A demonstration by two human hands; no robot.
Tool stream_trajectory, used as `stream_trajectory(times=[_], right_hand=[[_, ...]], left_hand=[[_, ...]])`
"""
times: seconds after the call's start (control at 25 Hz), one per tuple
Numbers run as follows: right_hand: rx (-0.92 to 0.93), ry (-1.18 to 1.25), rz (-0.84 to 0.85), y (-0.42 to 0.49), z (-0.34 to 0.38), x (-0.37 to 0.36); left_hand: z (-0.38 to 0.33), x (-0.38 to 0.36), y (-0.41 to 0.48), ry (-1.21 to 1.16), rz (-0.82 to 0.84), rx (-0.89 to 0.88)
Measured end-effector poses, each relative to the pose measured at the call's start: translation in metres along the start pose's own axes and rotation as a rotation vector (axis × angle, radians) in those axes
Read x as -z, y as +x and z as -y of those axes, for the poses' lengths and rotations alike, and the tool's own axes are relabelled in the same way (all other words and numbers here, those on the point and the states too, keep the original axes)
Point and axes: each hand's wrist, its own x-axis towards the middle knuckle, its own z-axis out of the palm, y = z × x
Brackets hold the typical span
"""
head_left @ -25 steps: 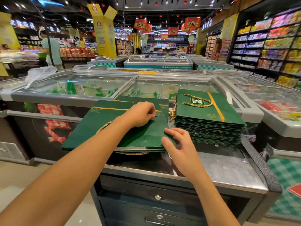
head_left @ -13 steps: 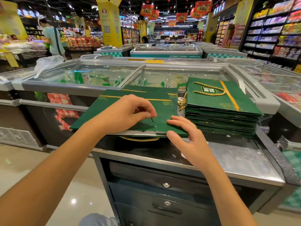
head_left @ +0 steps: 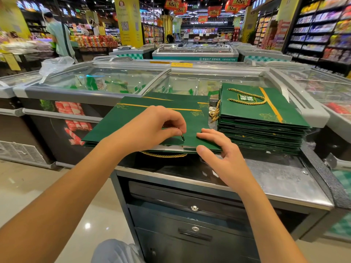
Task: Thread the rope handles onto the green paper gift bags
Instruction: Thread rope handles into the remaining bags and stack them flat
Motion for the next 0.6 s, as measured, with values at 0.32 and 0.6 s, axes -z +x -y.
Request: stream_trajectory(times=[0.32, 0.6], right_hand=[[-0.001, -0.015, 0.008, 0.0004, -0.0007, 0.0002], [-0.005, -0.008, 0.011, 0.0003, -0.0004, -0.0005]], left_hand=[[-0.0002, 0.0032, 0.0033, 0.108, 0.038, -0.025], [-0.0048, -0.0017, 0.0082, 0.161, 0.125, -0.077]])
